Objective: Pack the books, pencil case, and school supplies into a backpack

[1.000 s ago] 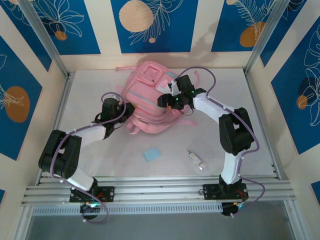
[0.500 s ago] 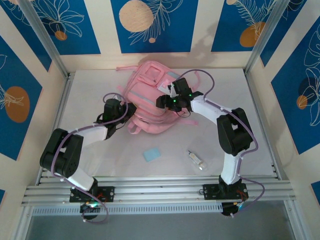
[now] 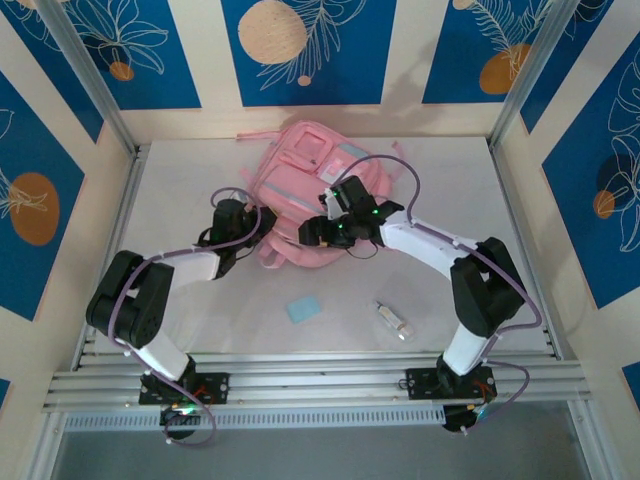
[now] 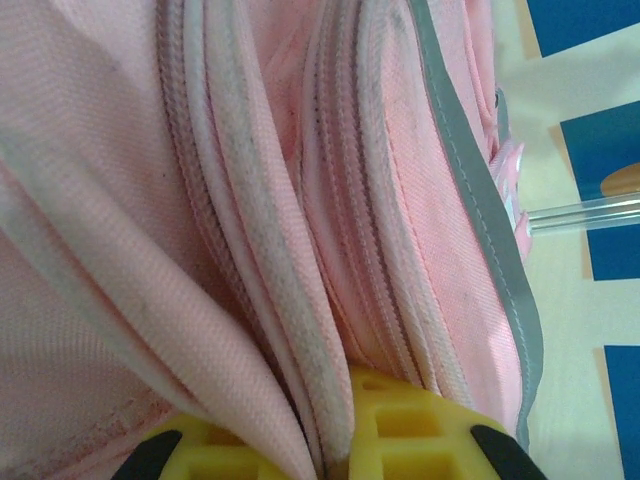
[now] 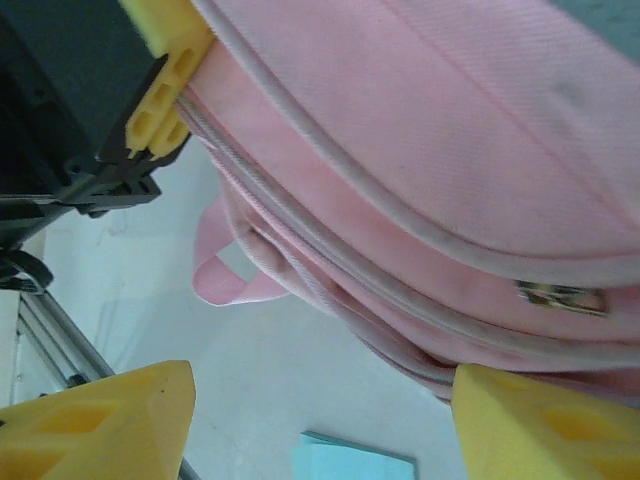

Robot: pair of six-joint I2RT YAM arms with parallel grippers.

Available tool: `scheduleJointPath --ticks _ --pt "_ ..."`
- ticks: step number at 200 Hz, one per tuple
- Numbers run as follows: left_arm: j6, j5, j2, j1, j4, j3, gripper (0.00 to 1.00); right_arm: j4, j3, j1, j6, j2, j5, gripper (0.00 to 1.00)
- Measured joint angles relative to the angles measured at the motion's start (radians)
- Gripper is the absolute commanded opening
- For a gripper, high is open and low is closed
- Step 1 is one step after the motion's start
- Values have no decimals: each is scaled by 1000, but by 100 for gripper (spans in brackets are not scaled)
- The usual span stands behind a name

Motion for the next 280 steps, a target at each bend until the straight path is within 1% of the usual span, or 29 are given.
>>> scheduleJointPath --ticks 25,38,47,55,74,77,88,91,100,120,135,140,154,184,202,218,246,280 --pt "23 0 -8 0 -19 3 0 -64 0 -50 -55 -18 60 70" --pt "45 0 -20 0 -52 14 5 -92 4 -84 -78 -25 80 70" --pt "65 0 -30 0 -83 25 11 -105 13 -108 -87 -25 93 68" --pt "89 0 -42 0 -117 37 19 -109 19 -130 -92 -24 101 66" --pt "163 5 -73 1 -216 68 45 -113 44 -179 -87 -19 105 58" --pt "198 7 -81 1 -237 74 48 -111 49 -185 -89 -15 104 58" --pt "237 11 -105 1 -294 93 57 -100 66 -200 -74 0 100 54" --pt "269 14 -114 1 -316 100 60 -91 71 -202 -73 9 95 53" --pt "302 19 -135 0 -359 115 63 -72 85 -204 -58 31 83 51" --pt "393 19 -187 -3 -457 139 65 -25 112 -200 -25 96 46 45" --pt "441 19 -223 -17 -514 149 65 3 120 -197 0 138 25 36" --pt "451 19 -233 -28 -527 152 66 11 122 -197 6 153 17 29" --pt "468 13 -252 -71 -556 161 66 26 129 -196 33 179 -6 0" --pt "452 -1 -241 -194 -563 166 66 65 128 -195 123 185 -53 0" --pt "428 -34 -192 -272 -563 185 66 100 117 -195 183 179 -61 0" --pt "408 -77 -138 -323 -572 217 66 127 103 -191 230 168 -63 0" --pt "390 -159 -62 -368 -584 276 64 158 94 -180 293 150 -64 0" --pt "387 -272 10 -374 -594 345 63 238 35 -166 364 121 -65 0"
